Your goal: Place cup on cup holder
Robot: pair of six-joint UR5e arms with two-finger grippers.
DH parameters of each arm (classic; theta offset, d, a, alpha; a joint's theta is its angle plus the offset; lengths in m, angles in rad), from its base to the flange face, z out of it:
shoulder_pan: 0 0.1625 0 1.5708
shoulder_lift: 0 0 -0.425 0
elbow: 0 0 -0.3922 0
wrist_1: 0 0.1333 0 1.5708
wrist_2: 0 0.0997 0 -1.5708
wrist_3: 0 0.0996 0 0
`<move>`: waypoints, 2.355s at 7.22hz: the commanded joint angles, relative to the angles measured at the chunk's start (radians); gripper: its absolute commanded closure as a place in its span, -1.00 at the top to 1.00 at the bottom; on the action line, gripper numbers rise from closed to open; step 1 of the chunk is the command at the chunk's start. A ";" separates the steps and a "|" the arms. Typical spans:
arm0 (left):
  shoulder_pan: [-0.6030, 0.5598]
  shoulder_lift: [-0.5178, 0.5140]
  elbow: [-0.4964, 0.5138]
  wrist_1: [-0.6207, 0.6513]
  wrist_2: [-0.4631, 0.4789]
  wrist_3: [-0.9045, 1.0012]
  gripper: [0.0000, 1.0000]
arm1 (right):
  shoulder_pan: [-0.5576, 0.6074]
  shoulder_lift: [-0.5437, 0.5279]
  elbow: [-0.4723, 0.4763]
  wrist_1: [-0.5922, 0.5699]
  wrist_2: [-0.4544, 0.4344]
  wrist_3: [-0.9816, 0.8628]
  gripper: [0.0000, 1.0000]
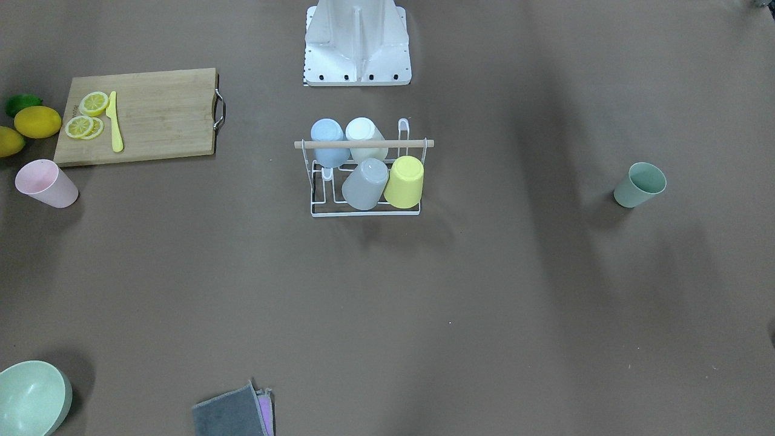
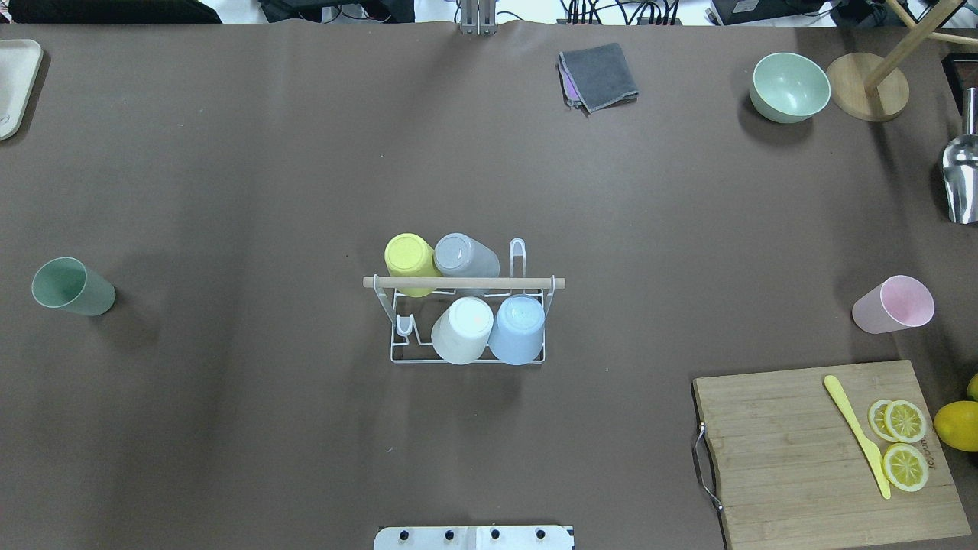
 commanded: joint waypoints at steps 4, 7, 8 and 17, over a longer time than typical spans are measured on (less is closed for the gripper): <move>0.002 -0.005 -0.007 0.005 0.000 -0.001 0.96 | 0.000 0.020 0.005 -0.033 0.000 0.004 0.98; 0.000 0.000 -0.006 0.008 0.001 -0.001 0.96 | 0.000 0.027 -0.002 -0.061 0.003 0.002 0.98; 0.002 0.001 -0.002 0.008 0.003 -0.001 0.96 | -0.008 0.028 -0.004 -0.060 0.003 0.002 0.98; 0.193 -0.297 0.091 0.258 0.001 -0.001 0.96 | -0.124 0.310 -0.137 -0.400 0.040 -0.012 0.98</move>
